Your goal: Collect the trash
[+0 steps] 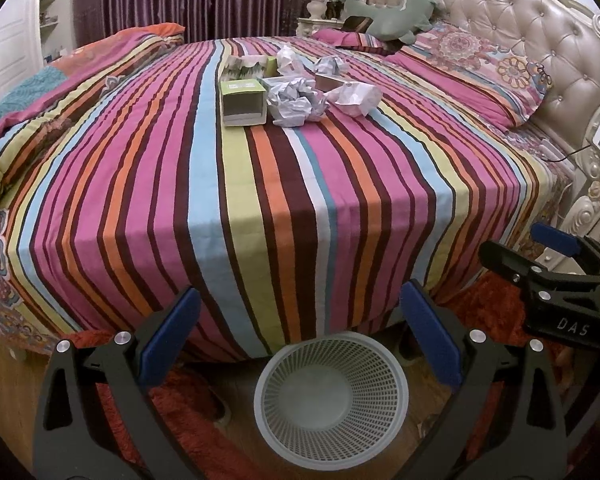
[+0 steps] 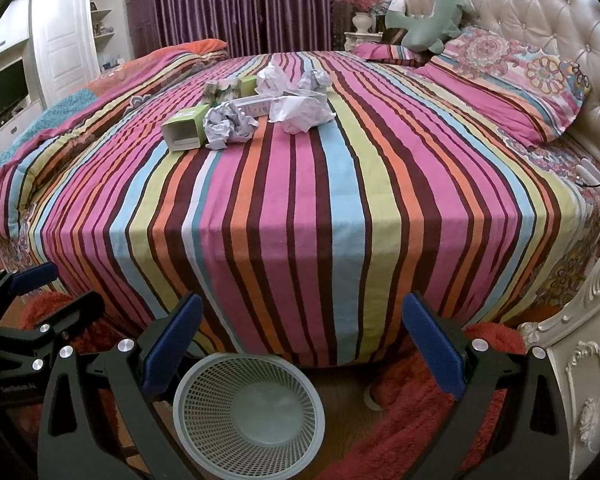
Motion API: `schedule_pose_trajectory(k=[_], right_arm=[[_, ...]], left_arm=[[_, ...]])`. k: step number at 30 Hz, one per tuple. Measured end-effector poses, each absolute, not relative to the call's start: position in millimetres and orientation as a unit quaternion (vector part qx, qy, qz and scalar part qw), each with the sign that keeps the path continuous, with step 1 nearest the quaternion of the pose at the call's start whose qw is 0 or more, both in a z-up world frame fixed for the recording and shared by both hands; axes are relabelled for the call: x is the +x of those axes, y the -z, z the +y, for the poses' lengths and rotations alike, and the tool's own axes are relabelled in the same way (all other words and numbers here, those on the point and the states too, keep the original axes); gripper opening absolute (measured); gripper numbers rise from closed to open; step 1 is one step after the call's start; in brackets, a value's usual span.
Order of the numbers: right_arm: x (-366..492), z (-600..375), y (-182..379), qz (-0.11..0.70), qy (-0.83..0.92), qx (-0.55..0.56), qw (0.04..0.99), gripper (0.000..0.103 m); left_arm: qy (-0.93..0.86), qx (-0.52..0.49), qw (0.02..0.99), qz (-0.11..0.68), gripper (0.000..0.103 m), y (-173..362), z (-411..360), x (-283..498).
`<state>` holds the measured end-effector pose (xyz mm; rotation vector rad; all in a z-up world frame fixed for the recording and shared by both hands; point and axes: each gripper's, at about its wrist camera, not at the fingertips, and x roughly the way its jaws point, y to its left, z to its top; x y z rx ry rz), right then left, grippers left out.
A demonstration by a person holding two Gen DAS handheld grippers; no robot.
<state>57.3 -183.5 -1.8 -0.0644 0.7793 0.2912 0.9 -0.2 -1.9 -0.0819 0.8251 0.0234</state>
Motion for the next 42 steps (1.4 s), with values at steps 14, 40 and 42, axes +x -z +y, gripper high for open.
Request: schedule_pose_trajectory(k=[14,40,42], right_arm=[[56.9,-183.9,1.8,0.377,-0.141,-0.031,0.915,0.096],[57.1,-183.6,1.8,0.377,-0.141,-0.031,0.915,0.096],[57.1,-183.6,1.7,0.378,-0.141,-0.031,0.915,0.096]], left_arm=[[-0.011,-0.040,0.915,0.402,0.097,0.8,-2.3,1.0],[-0.012,-0.040,0.914,0.404,0.096,4.4,-1.7,0.2],[-0.012,-0.041,0.913,0.405,0.096,5.3,-1.4,0.0]])
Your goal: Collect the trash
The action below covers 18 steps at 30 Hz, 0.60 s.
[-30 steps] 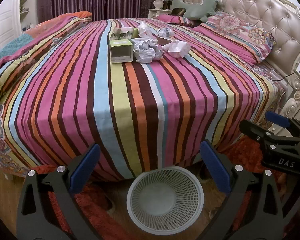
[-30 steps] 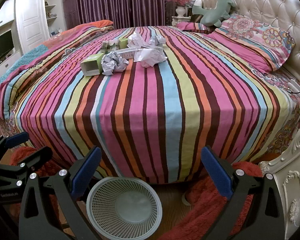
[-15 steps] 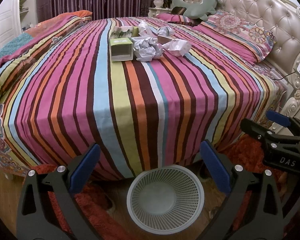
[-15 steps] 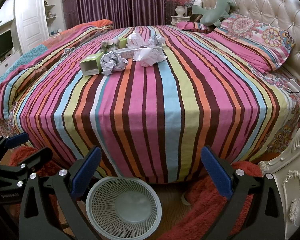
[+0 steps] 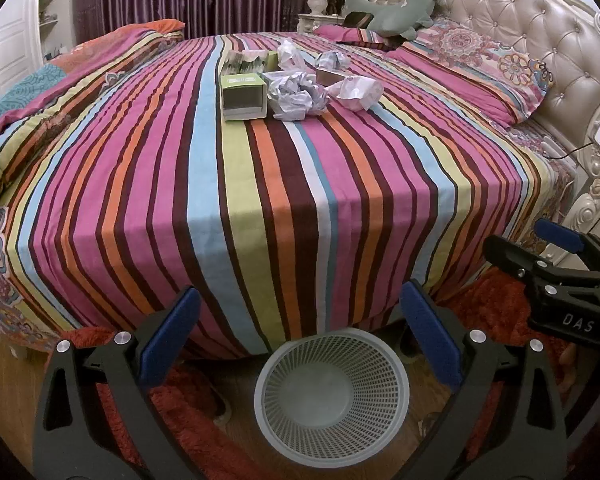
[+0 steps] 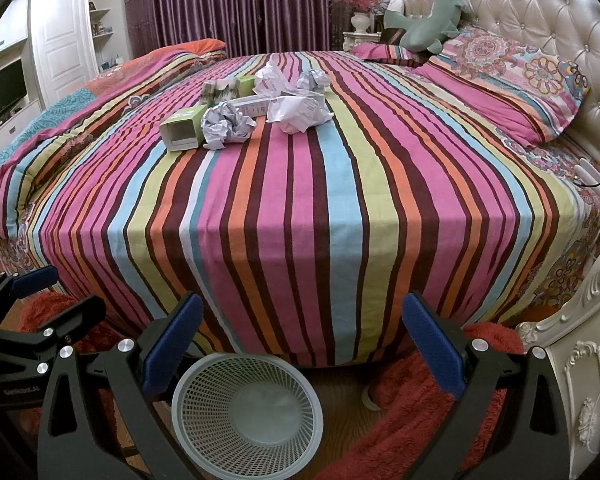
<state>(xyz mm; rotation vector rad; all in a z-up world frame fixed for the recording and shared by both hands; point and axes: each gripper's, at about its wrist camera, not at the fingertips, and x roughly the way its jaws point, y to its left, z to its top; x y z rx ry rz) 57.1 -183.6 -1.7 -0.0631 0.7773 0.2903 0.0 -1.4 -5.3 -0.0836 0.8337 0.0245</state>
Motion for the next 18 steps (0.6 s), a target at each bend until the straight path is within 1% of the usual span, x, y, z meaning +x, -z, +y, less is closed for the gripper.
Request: schedule_pose_trajectory(k=[18], right_arm=[[57.2,-183.2,2.1,0.378,-0.141,-0.031,0.914,0.096]], left_arm=[[-0.012,-0.041,0.913,0.406,0.096,6.6,-0.9,-0.3]])
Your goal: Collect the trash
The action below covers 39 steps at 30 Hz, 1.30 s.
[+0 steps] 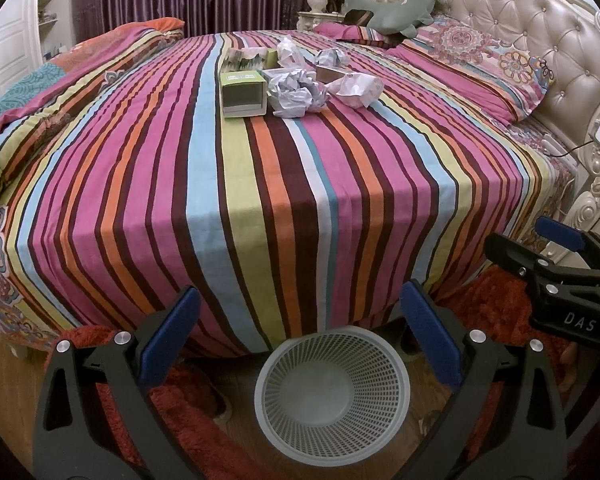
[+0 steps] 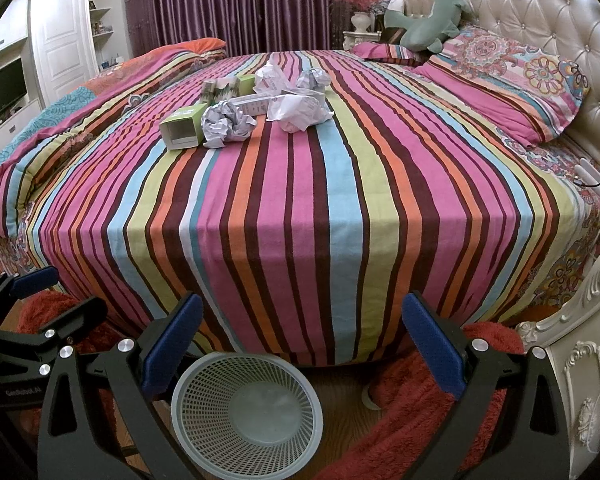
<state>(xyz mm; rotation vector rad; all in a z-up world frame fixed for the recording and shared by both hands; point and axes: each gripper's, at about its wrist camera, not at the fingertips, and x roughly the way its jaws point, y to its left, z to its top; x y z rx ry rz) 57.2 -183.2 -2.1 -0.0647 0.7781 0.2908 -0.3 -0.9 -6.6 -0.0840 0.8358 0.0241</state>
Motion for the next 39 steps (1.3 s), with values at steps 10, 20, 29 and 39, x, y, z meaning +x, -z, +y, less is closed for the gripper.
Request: schedule_pose_trajectory(k=[10,20,29,39], right_arm=[[56,-184,4,0.379,-0.145,-0.033,0.913,0.096],[56,-184,7,0.393,-0.153,-0.021,0.906,0.096],[64,-191,11,0.404,-0.150,0.009,0.902,0.096],[71,-193,13,0.413,-0.161,0.038,0.896,0.096]], left_arm=[[-0.013,-0.039,0.912,0.408,0.096,16,-1,-4],[-0.009,-0.029,0.909,0.416,0.097,16,-5,-3],[0.001,-0.045,0.903,0.427,0.097,20,-2,3],[-0.016,-0.055,0.906,0.420,0.097,18,4,7]])
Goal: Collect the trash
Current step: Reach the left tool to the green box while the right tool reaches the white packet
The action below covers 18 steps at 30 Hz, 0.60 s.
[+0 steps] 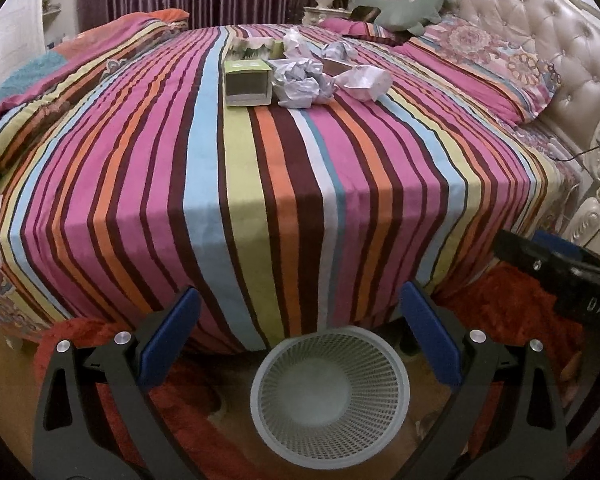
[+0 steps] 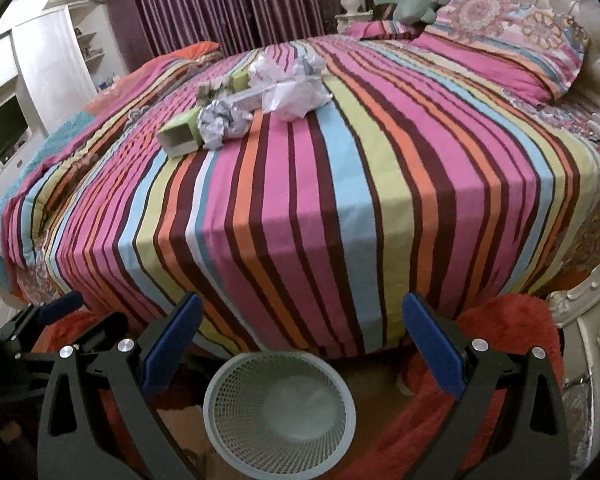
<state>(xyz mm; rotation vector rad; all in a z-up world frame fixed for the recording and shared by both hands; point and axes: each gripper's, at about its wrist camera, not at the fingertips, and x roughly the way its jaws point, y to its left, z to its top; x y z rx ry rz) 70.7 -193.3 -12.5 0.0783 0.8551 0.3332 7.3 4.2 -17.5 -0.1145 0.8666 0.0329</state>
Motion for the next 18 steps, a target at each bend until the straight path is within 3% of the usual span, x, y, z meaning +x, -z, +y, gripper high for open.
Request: schedule_pose_trajectory(k=[8,18], right_arm=[[73,-195,11,0.413,-0.156,0.028,0.897,0.096],[81,-200,12,0.408,-0.145,0.010,0.901,0.096]], left_arm=[[0.002,-0.105,0.914,0.393,0.096,14,9,9],[0.006,-0.100,0.899,0.427,0.097,20,14,26]])
